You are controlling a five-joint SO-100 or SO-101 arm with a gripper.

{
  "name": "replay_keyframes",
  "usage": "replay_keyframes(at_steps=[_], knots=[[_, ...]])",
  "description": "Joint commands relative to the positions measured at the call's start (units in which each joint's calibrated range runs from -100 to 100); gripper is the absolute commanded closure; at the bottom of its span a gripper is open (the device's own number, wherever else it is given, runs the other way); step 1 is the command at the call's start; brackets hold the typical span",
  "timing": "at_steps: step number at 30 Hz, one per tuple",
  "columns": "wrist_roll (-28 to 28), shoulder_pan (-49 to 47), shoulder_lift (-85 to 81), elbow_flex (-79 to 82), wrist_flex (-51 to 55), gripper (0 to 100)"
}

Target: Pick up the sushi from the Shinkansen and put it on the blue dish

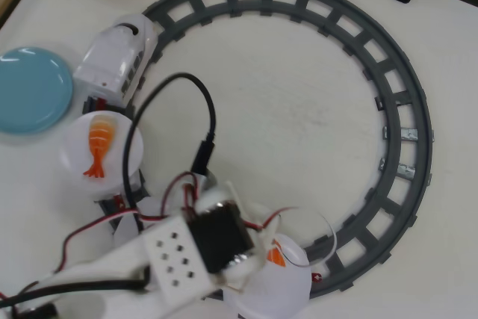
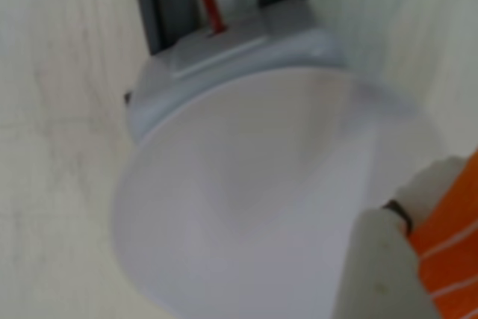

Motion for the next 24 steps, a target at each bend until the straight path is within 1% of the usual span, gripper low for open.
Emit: replay_keyframes(at_steps=[1,5,9,15,20,24], knots=[[-2.62,-5.79,-12.52,-2.66,2.57,94],[-5.81,-14.77,-23.30,-2.48,3.76,94],[-9.52,-25.86,-32.34,-1.94,3.76,94],[-15.80,-43.02,-42.71,5.81,2.83,94],[-17.84,-57.11,-48.27,17.35,-2.78,94],[-17.84,-63.36,-49.60,29.44,-9.74,94]])
